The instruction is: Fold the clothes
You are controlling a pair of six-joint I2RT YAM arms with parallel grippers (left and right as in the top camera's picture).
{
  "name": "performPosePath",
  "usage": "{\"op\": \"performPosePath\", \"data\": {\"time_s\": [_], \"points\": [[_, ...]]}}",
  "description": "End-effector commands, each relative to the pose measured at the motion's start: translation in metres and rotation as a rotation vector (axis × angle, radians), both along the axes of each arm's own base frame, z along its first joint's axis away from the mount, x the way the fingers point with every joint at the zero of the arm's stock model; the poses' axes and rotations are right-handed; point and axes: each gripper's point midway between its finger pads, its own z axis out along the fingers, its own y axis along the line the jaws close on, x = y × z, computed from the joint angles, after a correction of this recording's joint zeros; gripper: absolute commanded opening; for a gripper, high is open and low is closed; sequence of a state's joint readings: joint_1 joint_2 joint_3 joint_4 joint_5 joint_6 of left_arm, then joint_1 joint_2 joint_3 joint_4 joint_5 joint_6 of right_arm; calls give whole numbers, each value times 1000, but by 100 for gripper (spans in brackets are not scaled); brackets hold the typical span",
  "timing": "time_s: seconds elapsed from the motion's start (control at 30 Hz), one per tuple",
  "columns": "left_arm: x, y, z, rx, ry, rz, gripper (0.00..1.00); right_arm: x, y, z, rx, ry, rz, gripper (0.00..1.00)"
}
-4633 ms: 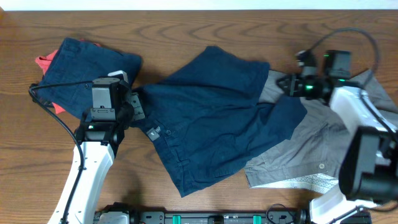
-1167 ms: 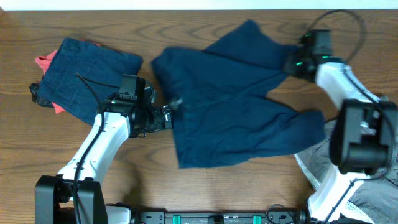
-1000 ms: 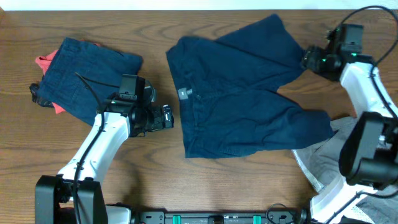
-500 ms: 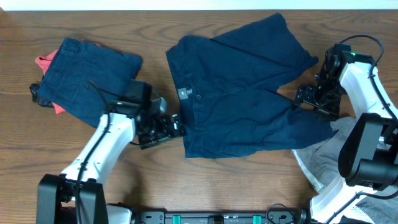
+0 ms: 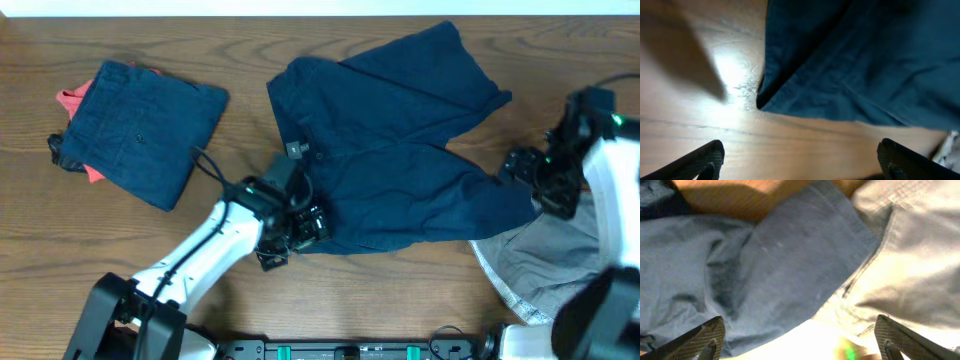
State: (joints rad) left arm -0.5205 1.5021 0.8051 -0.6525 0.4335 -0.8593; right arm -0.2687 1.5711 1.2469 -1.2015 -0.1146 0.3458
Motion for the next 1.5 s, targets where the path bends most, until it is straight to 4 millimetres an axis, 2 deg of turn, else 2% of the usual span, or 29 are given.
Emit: {"op": "performPosePath", "data": {"time_s": [0.0,0.1,0.17,0.23,0.33,0.4,0.47,0.53,0.7,0.77,0.87,1.03,1.17,1.37,1.47], "points": [[-11,7,-19,84,49,183,98,-22,8,-11,52,7,-63,94],[-10,3,-28,96,-4,184,98,-34,17,-28,84,4,-82,93],[-3,8,-31,141,-59,187,91,-42,20,-44,90,20,-114,91],[4,15,-33,182,-104,199,79,-44,24,-58,111,15,-128,90],[10,23,-33,223,-139,211,50,-45,31,-74,140,-11,-129,88],[12,23,-33,222,-148,214,43,-47,30,-81,134,-11,-148,88],[14,21,-33,215,-154,214,34,-47,29,-84,126,-15,-151,87],[15,20,-32,212,-158,215,33,-48,25,-85,106,-8,-173,88],[17,22,-30,207,-169,214,21,-47,22,-85,103,-13,-182,88],[22,25,-26,202,-190,210,19,-47,21,-85,103,-14,-183,88],[33,31,-14,180,-239,203,7,-47,22,-85,104,-14,-187,88],[46,39,10,140,-324,238,6,-50,28,-84,138,-1,-192,88],[50,39,24,117,-367,250,6,-53,42,-82,218,8,-189,88],[39,45,24,137,-339,245,6,-51,44,-97,227,-22,-227,87],[31,49,23,156,-314,240,6,-43,42,-108,217,-84,-246,79]]}}
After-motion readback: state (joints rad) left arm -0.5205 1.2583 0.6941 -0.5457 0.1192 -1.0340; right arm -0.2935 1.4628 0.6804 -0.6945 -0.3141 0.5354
